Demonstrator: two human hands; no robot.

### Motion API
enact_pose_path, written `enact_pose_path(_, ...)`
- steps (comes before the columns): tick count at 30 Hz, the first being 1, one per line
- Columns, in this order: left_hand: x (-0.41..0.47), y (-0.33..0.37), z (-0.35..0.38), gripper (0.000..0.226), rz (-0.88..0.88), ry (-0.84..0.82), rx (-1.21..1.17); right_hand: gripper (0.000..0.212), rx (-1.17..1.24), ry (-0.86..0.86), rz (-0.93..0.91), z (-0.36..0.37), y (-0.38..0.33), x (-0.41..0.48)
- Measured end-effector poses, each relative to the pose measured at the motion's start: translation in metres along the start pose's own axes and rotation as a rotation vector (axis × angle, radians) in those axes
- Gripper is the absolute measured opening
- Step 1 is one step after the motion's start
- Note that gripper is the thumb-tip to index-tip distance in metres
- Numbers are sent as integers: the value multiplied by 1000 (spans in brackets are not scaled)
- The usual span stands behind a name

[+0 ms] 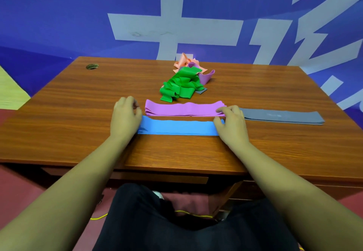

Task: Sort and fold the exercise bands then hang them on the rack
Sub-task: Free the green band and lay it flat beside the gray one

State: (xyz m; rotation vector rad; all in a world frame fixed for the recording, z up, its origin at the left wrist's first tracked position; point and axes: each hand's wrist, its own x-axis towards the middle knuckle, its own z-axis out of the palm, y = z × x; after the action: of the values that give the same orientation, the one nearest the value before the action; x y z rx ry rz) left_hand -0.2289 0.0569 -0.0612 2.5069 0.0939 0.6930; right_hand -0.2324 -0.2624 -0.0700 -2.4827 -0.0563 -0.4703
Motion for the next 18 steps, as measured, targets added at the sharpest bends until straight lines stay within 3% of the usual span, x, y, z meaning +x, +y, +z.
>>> enact_pose_path(6, 51, 37, 28, 12, 64, -126, -63, 33, -34, -158, -55, 9, -30, 68)
enact_pose_path(14, 102, 38, 97, 52, 52, -498, -17, 47, -160, -419, -81, 61, -43, 144)
enact_pose_path(18, 107, 26, 117, 47, 81, -511, 29, 24, -204, -417, -152, 84, -29, 160)
